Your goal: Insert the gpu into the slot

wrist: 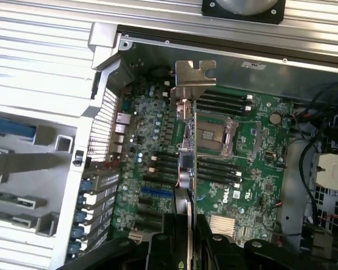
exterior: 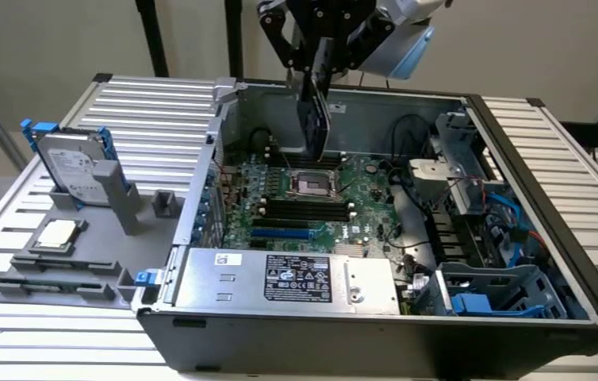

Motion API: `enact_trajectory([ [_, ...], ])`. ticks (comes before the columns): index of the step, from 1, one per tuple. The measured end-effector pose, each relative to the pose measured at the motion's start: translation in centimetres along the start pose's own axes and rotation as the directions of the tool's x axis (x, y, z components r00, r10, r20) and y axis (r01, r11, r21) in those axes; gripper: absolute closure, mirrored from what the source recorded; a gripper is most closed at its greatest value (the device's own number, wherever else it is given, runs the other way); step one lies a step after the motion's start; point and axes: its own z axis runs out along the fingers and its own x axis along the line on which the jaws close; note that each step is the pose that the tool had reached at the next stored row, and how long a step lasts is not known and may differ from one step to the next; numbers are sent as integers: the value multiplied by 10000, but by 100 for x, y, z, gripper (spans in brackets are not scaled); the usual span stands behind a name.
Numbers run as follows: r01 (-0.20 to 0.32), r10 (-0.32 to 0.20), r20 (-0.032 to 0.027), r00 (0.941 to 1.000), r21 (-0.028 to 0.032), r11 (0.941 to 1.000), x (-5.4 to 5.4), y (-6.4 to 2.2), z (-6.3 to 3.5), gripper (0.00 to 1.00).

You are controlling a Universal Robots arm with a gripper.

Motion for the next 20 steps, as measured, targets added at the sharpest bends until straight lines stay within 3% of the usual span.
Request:
enact_trajectory([
  [5,905,-905,-70,9959,40,9959,0,0,2,74],
  [10,1804,-1803,-145,9835,74,9836,0,0,5,74],
  [15,2683,-2681,-218,9632,103,9633,-1,-1,11,74],
  [20,3547,-3542,-261,9348,143,9349,-1,-2,25,74],
])
